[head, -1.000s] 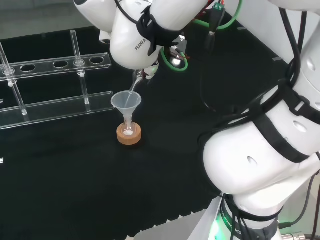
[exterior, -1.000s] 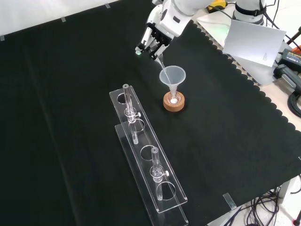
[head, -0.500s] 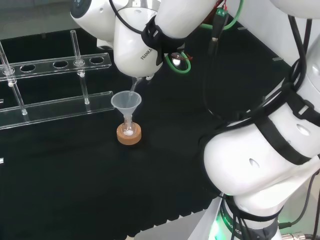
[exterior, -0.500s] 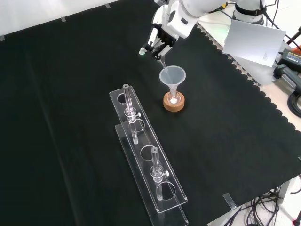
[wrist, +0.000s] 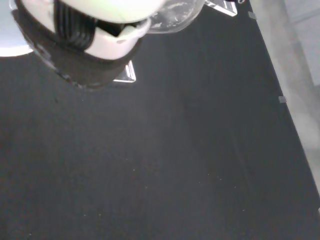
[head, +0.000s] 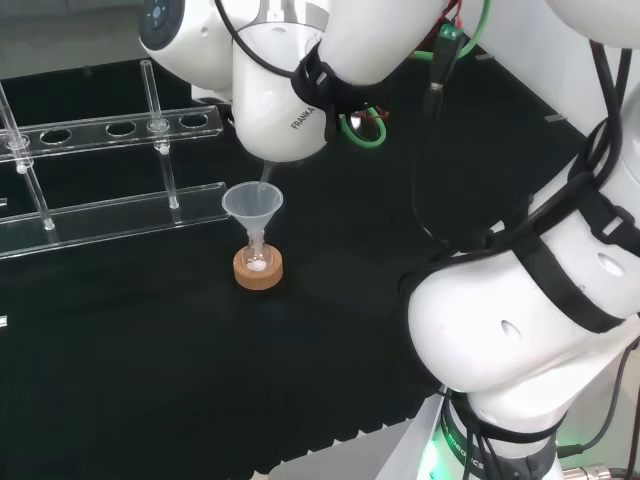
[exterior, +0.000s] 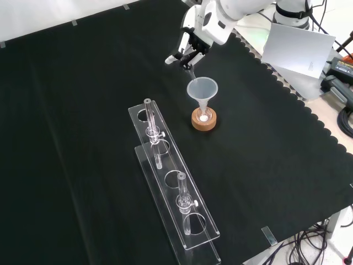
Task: Pour all the NaCl from the weighing funnel into the round-bottom flask.
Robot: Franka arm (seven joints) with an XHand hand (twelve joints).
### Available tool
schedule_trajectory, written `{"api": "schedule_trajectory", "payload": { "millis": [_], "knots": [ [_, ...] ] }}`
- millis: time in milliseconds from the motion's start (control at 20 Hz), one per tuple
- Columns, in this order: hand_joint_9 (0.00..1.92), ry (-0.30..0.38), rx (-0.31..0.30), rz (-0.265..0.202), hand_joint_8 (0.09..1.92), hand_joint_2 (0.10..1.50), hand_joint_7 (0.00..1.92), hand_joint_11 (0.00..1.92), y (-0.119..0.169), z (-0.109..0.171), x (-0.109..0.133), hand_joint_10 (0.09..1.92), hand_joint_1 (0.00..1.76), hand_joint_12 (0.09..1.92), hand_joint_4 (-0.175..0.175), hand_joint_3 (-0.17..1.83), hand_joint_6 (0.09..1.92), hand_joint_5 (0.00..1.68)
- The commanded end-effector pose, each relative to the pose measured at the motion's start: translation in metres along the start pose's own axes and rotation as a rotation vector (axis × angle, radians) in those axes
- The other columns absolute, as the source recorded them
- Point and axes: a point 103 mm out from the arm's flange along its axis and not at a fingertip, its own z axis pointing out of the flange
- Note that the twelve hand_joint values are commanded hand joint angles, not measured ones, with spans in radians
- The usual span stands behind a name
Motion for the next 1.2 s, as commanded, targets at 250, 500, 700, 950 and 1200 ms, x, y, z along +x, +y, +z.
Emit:
{"api": "schedule_trajectory", "payload": {
  "millis": [250, 500, 700, 950, 1200],
  "knots": [
    [1.09, -0.181, 0.008, -0.068, 0.09, 0.79, 1.63, 0.00, 0.015, -0.032, 0.010, 0.16, 1.11, 1.59, 0.175, 0.34, 0.36, 1.38],
    [1.09, -0.220, -0.018, -0.089, 0.09, 0.79, 1.63, 0.00, 0.016, -0.037, 0.013, 0.16, 1.11, 1.59, 0.175, 0.35, 0.36, 1.38],
    [1.09, -0.215, -0.017, -0.082, 0.09, 0.78, 1.63, 0.00, 0.011, -0.036, 0.012, 0.16, 1.11, 1.59, 0.175, 0.35, 0.36, 1.37],
    [1.09, -0.203, 0.026, -0.050, 0.09, 0.79, 1.63, 0.00, 0.007, -0.039, 0.013, 0.16, 1.11, 1.59, 0.175, 0.35, 0.36, 1.37],
    [1.10, -0.079, -0.001, 0.056, 0.09, 0.79, 1.63, 0.00, -0.005, -0.029, 0.000, 0.16, 1.11, 1.59, 0.175, 0.35, 0.37, 1.37]
  ]
}}
